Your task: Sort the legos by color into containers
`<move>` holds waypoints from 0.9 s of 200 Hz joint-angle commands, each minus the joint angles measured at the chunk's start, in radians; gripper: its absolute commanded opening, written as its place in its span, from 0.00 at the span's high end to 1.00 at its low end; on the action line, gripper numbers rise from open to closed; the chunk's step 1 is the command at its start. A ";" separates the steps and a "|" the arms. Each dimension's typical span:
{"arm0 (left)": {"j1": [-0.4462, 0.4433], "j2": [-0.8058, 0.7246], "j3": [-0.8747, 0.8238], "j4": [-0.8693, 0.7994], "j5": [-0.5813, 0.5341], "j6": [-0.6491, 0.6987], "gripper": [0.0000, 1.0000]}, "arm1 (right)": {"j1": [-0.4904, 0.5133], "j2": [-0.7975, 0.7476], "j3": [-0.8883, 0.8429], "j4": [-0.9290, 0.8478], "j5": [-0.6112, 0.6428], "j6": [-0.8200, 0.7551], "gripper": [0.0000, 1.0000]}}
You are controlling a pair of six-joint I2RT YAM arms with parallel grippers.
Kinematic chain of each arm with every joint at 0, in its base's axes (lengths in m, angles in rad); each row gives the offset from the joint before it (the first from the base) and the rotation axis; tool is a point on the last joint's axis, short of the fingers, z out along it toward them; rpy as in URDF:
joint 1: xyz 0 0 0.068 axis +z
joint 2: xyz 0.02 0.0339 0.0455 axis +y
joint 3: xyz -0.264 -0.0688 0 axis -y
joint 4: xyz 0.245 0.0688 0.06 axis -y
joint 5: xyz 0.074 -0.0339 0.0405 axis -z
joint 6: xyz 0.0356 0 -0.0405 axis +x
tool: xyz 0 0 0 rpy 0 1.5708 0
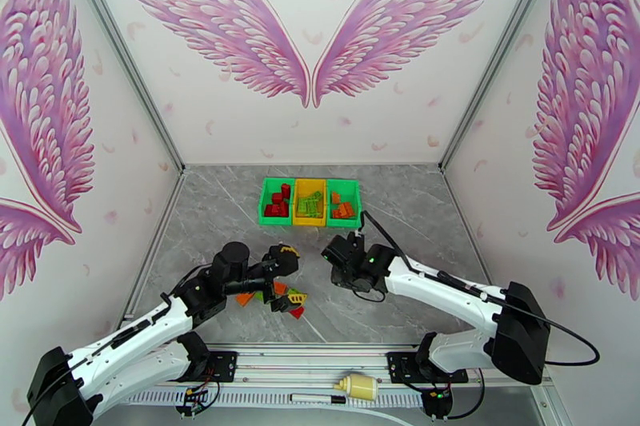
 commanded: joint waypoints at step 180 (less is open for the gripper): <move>-0.003 -0.082 -0.104 0.158 -0.343 -0.257 0.01 | -0.254 0.730 0.773 0.218 0.036 -0.462 0.69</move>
